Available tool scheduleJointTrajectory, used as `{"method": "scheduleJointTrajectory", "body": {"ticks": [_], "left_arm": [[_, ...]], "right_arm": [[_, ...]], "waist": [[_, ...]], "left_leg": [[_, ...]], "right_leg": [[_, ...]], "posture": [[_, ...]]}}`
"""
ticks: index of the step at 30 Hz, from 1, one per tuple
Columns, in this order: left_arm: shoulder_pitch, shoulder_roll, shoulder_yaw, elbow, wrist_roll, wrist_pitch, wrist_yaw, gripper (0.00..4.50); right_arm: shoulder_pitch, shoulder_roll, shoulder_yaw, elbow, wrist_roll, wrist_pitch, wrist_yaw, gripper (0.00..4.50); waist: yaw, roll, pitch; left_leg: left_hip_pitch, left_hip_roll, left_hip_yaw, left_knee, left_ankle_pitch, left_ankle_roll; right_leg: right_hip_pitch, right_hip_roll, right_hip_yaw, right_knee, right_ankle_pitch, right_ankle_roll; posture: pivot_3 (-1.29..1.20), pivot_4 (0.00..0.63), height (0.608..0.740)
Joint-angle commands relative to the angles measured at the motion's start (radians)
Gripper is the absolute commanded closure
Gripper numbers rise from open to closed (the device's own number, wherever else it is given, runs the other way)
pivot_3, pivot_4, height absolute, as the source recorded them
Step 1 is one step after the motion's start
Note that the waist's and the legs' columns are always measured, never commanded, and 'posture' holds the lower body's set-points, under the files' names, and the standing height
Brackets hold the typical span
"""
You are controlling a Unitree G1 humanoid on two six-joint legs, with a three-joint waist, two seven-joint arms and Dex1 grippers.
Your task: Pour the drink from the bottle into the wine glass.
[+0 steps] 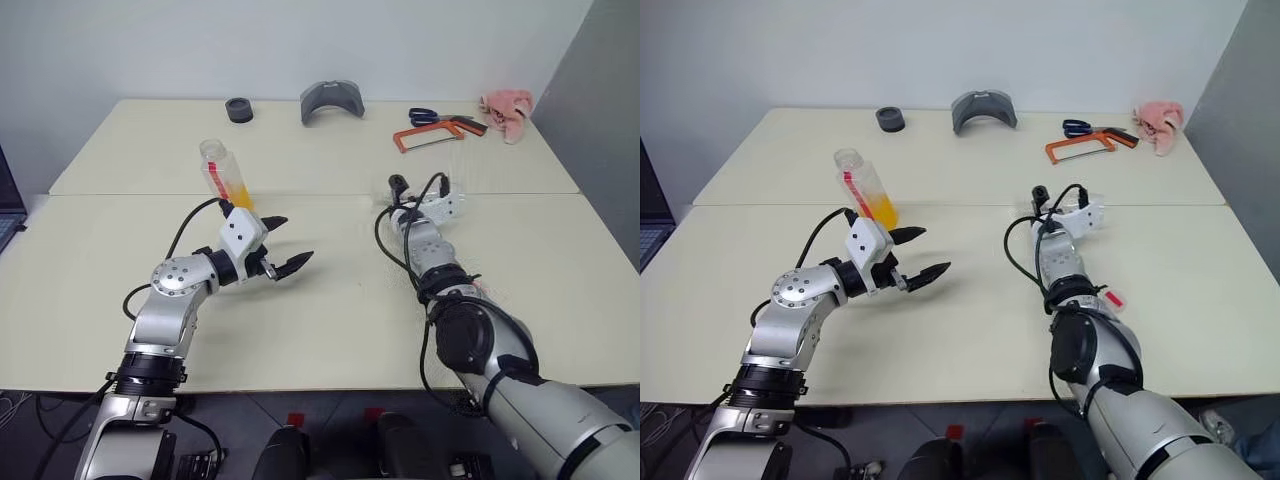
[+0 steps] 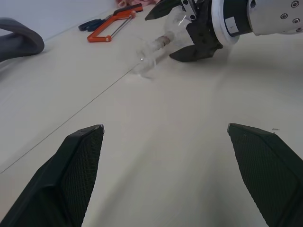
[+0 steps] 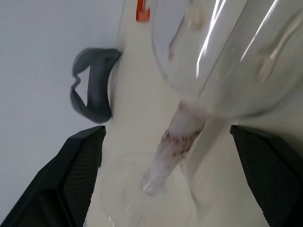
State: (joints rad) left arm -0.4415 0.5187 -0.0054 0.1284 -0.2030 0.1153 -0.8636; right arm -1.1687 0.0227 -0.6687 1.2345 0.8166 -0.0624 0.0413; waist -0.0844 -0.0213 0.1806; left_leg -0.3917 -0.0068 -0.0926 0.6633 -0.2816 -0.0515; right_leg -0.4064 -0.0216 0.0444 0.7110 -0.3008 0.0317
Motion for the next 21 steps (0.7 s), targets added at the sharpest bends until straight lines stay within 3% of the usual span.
{"method": "scheduleJointTrajectory", "body": {"ticks": [1, 5, 14, 21], "left_arm": [[-0.009, 0.006, -0.001, 0.009, 0.008, -0.047, -0.007, 0.01], [-0.010, 0.001, -0.005, 0.054, 0.009, -0.086, -0.017, 0.00], [-0.020, 0.005, -0.007, 0.132, 0.016, -0.156, -0.041, 0.00], [-0.015, -0.005, -0.009, 0.150, 0.019, -0.178, -0.040, 0.00]], "right_arm": [[-0.029, -0.017, -0.033, 0.035, -0.005, -0.014, 0.005, 0.00], [-0.047, -0.010, -0.065, 0.055, 0.000, 0.009, 0.002, 0.92], [-0.074, -0.001, -0.081, 0.067, -0.023, 0.026, 0.002, 4.25], [-0.044, -0.001, -0.074, 0.055, -0.047, 0.025, 0.001, 4.35]], "waist": [[0.000, 0.000, 0.000], [0.000, 0.000, 0.000], [-0.001, 0.000, 0.000], [-0.001, 0.000, 0.000]], "left_leg": [[0.000, 0.000, 0.000, 0.000, 0.000, 0.000], [0.000, 0.000, 0.001, 0.000, 0.000, 0.000], [0.000, 0.001, 0.005, 0.000, 0.000, 0.000], [0.000, 0.000, 0.006, 0.000, 0.000, 0.000]], "right_leg": [[0.000, 0.000, 0.000, 0.000, 0.000, 0.000], [0.000, 0.000, 0.000, 0.000, 0.000, 0.000], [0.000, 0.000, 0.000, 0.000, 0.000, 0.000], [0.000, 0.000, 0.001, 0.000, 0.000, 0.000]], "posture": [[0.00, 0.150, 0.740], [0.00, 0.150, 0.740], [0.00, 0.150, 0.740], [0.00, 0.150, 0.740]]}}
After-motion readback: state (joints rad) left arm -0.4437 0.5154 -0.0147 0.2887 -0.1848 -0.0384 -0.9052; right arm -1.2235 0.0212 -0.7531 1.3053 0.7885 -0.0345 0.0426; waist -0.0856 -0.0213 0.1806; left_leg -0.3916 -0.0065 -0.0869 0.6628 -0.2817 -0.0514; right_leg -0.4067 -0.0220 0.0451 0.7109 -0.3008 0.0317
